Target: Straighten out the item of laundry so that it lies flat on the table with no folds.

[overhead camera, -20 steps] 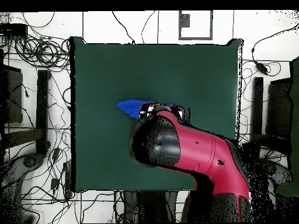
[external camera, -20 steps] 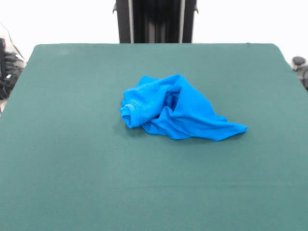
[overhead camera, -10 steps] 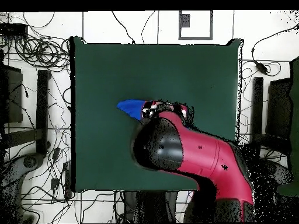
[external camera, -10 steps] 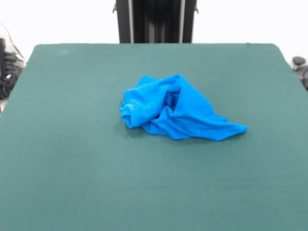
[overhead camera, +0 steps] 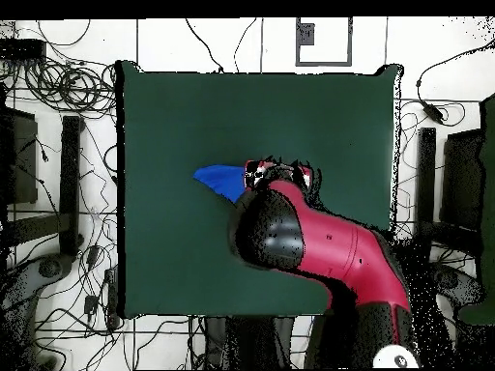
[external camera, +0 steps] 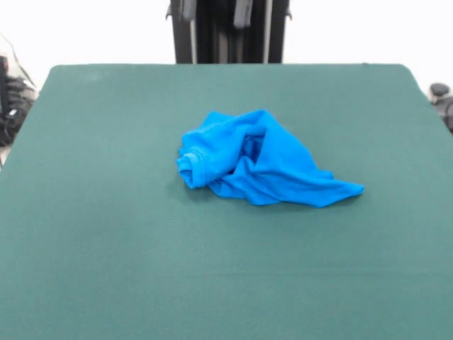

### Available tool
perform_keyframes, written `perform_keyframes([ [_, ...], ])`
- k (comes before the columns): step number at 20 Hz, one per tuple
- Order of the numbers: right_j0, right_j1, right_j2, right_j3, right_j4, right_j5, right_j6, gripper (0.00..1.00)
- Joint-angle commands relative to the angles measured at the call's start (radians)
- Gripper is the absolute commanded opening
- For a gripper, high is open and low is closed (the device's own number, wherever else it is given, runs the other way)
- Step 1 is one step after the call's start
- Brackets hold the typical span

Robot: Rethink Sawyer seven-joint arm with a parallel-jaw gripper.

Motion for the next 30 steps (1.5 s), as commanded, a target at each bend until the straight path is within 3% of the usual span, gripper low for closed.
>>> perform_keyframes([
  [1, -0.009, 0.092, 0.149, 0.157, -0.02, -0.029, 0.109, 1.0],
  [12, -0.001, 0.149, 0.15, 0.136, -0.036, -0.085, 0.126, 1.0],
  [20, 0.07, 0.208, 0.094, 0.076, -0.032, -0.102, 0.15, 1.0],
  [30, 0.141, 0.352, 0.029, -0.026, -0.02, -0.171, 0.169, 1.0],
])
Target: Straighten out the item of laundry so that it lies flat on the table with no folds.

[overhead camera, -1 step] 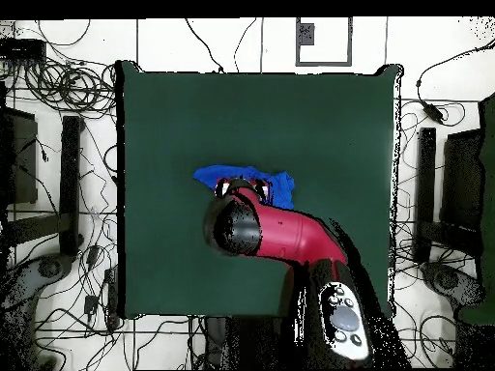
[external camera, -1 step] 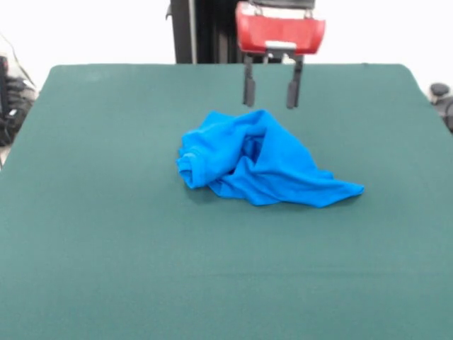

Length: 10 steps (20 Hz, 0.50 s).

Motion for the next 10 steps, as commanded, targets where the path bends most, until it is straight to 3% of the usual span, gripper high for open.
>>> perform_keyframes([
  [1, 0.063, 0.128, -0.004, -0.046, -0.017, -0.083, 0.168, 1.0],
  [10, 0.025, 0.179, 0.022, -0.124, -0.018, -0.051, 0.113, 1.0],
])
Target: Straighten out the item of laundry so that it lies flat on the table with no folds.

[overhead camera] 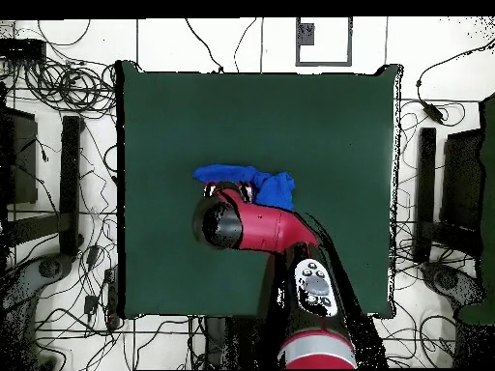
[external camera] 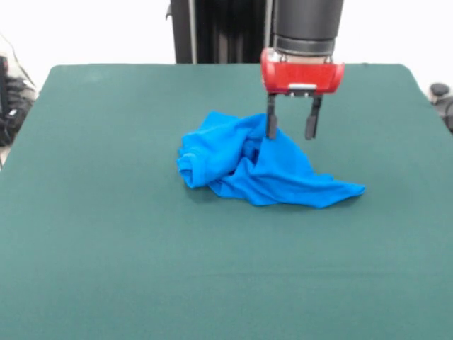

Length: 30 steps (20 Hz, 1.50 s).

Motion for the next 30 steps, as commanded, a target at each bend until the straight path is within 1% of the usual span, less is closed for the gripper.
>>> perform_keyframes([
  [1, -0.013, 0.074, 0.033, -0.094, -0.019, -0.005, 0.109, 1.0],
  [3, -0.024, 0.092, 0.049, -0.11, -0.021, -0.005, 0.101, 1.0],
  [7, -0.027, 0.126, 0.051, -0.125, -0.031, -0.04, 0.107, 1.0],
  [13, -0.016, 0.167, 0.047, -0.17, -0.029, -0.051, 0.114, 1.0],
  [20, -0.016, 0.166, 0.048, -0.18, -0.03, -0.047, 0.118, 1.0],
  [30, -0.021, 0.137, 0.049, -0.166, -0.035, -0.027, 0.113, 1.0],
])
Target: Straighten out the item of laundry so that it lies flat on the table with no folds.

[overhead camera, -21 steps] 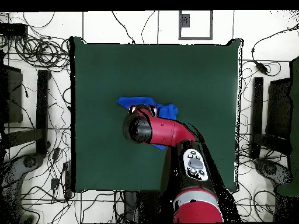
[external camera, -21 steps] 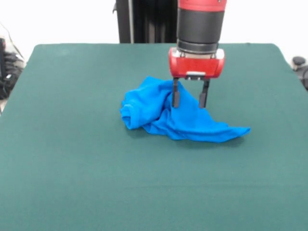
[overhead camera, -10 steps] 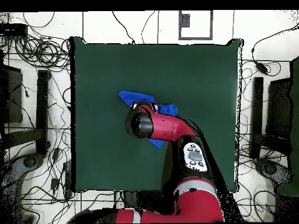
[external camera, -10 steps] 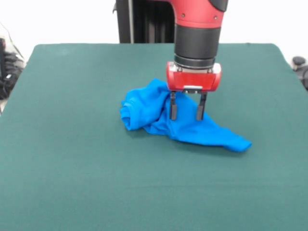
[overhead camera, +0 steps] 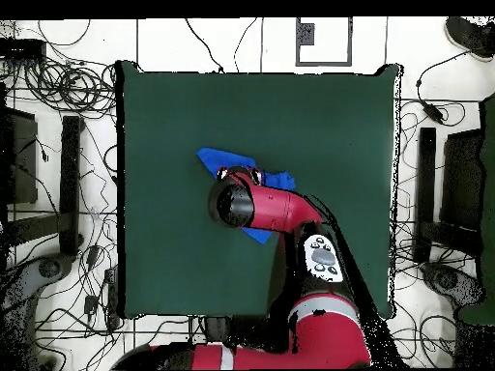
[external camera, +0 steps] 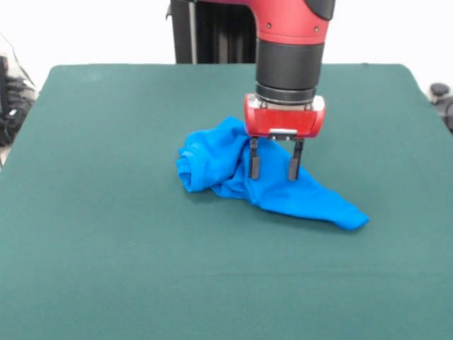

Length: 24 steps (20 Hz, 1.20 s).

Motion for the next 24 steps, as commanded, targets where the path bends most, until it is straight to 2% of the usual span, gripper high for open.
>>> perform_keyframes([
  [1, 0.007, 0.003, 0.048, -0.025, -0.033, -0.019, 0.114, 1.0],
  [11, -0.003, -0.006, 0.061, -0.007, -0.043, -0.079, 0.128, 1.0],
  [12, -0.004, -0.006, 0.062, -0.005, -0.043, -0.082, 0.127, 0.0],
  [24, -0.006, -0.009, 0.067, 0.006, -0.049, -0.105, 0.121, 0.0],
])
